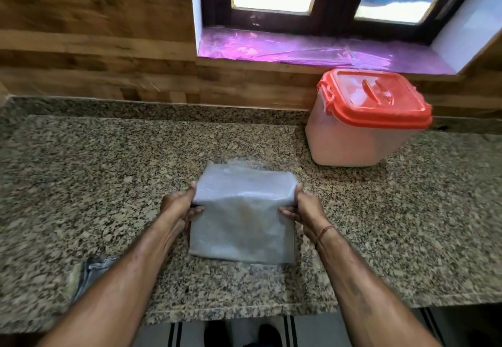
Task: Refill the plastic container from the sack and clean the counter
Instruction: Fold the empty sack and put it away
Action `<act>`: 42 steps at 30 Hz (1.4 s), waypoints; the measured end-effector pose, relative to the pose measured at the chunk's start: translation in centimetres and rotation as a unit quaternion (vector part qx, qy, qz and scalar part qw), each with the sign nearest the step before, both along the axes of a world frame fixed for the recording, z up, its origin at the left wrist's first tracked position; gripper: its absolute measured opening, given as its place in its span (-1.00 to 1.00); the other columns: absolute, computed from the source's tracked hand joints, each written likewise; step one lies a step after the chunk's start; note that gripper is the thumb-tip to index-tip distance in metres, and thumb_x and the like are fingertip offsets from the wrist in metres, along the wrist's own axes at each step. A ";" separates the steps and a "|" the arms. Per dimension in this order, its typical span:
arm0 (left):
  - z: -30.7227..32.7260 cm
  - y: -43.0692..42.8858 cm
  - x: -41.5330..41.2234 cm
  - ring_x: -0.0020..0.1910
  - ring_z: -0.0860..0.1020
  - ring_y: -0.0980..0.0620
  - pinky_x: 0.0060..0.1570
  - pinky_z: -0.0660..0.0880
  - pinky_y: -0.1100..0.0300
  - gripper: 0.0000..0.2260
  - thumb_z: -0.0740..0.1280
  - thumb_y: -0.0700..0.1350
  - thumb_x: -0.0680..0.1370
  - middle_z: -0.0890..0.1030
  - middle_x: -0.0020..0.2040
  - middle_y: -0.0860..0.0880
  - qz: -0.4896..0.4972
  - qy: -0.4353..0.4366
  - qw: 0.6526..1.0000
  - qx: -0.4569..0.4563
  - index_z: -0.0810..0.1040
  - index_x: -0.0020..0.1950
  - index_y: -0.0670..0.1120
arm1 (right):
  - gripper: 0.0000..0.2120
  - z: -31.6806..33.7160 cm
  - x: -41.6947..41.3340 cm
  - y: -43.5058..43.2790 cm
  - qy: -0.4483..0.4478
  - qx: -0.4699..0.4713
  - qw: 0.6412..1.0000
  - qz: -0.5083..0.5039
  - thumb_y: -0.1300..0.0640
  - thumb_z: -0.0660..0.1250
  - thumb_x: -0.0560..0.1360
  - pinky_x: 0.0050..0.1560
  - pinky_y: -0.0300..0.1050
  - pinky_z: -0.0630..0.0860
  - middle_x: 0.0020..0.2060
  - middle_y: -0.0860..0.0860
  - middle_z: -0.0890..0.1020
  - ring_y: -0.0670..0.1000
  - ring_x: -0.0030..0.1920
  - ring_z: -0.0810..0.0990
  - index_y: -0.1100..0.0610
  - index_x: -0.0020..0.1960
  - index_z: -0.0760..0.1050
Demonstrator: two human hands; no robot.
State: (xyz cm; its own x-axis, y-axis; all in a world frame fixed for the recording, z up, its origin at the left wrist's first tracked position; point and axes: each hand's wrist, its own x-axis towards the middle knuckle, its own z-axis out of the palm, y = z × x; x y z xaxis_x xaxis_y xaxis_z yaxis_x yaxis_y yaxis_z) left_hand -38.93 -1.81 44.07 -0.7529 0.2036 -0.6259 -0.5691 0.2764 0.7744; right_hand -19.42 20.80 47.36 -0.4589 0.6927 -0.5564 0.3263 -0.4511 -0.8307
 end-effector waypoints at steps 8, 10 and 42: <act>5.3 -1.6 1.5 -0.16 0.67 -0.15 -0.17 0.61 0.09 -0.64 0.48 0.14 0.51 0.70 -0.12 -0.19 0.006 0.137 0.990 -0.034 0.66 -0.02 -0.18 | -0.69 3.8 -0.5 2.6 0.088 0.074 0.991 0.063 0.03 0.44 0.55 -0.08 0.02 0.68 -0.12 0.15 0.66 0.02 -0.21 0.67 0.30 -0.11 0.55; 3.8 -2.7 3.8 -0.19 0.63 -0.13 -0.18 0.56 0.11 -0.68 0.49 0.11 0.50 0.70 -0.18 -0.17 -0.006 0.133 0.989 -0.066 0.68 -0.13 -0.17 | -0.72 1.8 0.9 2.5 0.061 0.059 0.993 0.078 0.06 0.46 0.54 0.00 0.14 0.66 -0.14 0.21 0.66 0.11 -0.17 0.67 0.30 -0.08 0.55; -3.6 -2.2 19.3 0.61 0.05 -0.21 0.49 0.14 -0.24 -0.04 0.49 0.21 0.45 -0.04 0.67 -0.12 -0.278 0.258 0.814 -0.440 -0.05 0.67 0.15 | -0.76 -6.6 9.0 0.4 0.019 -0.129 0.987 0.092 0.20 0.41 0.58 0.10 0.27 0.65 0.10 0.17 0.65 0.19 0.02 0.68 0.24 0.20 0.50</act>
State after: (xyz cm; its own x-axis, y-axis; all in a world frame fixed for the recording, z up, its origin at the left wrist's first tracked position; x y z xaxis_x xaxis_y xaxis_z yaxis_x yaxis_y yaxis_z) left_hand -19.66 -4.02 40.42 -0.9068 0.2463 -0.3422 0.1718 0.9570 0.2336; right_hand -10.41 21.16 40.75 -0.5877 0.4328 -0.6836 0.3940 -0.5850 -0.7090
